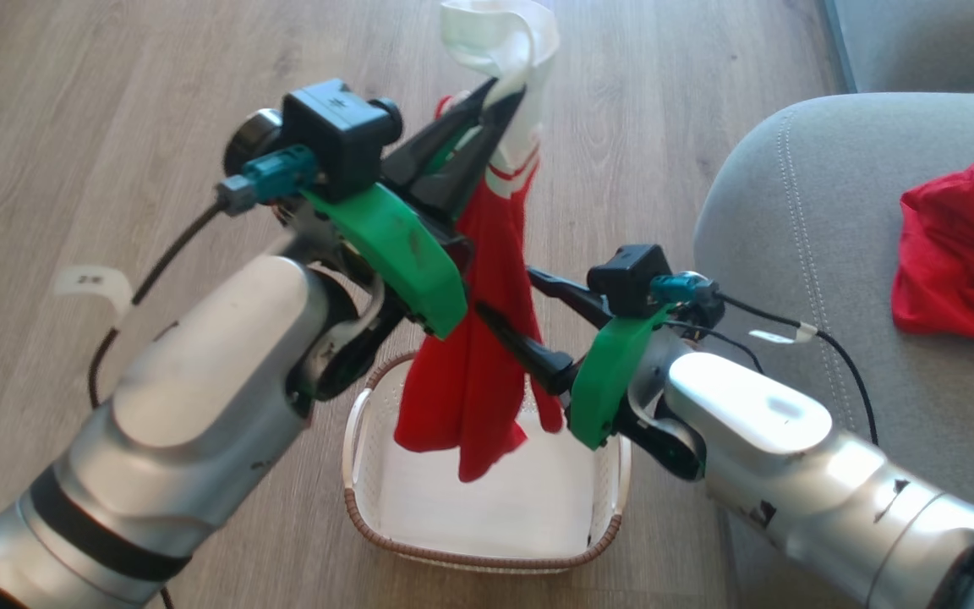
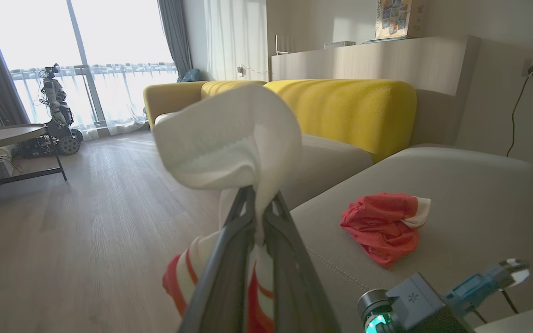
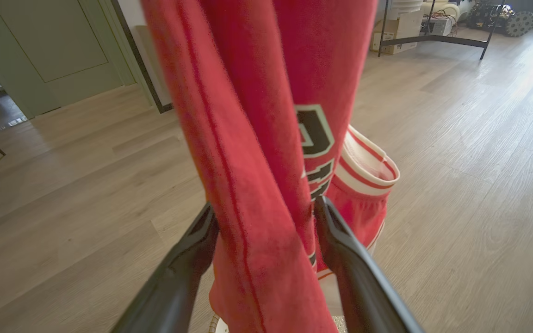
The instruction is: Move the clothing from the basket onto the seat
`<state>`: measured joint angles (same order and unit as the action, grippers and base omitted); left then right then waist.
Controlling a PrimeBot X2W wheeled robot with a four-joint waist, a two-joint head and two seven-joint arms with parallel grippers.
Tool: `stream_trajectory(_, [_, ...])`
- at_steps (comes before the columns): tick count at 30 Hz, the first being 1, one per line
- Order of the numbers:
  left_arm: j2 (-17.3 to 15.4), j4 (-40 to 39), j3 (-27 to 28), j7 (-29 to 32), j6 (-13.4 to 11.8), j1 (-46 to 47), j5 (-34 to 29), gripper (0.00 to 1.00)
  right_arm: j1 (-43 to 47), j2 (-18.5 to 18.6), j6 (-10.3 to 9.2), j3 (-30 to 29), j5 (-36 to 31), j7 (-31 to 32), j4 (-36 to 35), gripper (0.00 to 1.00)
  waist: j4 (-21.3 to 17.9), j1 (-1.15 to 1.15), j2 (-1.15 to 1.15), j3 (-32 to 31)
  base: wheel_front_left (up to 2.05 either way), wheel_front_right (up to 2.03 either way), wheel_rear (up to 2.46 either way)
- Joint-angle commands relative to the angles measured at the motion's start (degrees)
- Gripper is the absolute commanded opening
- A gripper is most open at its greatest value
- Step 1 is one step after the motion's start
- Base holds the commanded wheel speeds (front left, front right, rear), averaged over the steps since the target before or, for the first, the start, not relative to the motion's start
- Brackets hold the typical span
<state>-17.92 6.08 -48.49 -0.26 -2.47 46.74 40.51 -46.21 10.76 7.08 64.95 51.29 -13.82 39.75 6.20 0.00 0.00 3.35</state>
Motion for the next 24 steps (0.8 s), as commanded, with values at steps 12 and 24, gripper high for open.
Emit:
stream_trajectory(12, [0.0, -1.8, 1.3, -0.1, 0.5, 4.2, -0.1, 0.00, -3.9, -3.7, 0.41, 5.2, 6.6, -1.2, 6.3, 1.00, 1.0, 0.00, 0.00, -0.2, 0.00, 0.00, 0.00])
stream_trajectory(24, [-1.3, -0.5, 1.9, -0.7, -0.1, 3.3, 0.2, 0.00, -3.3, -2.2, 0.41, 0.9, 5.7, -1.2, 4.1, 0.00, -0.3, 0.00, 0.00, -0.4, 0.00, 0.00, 0.00])
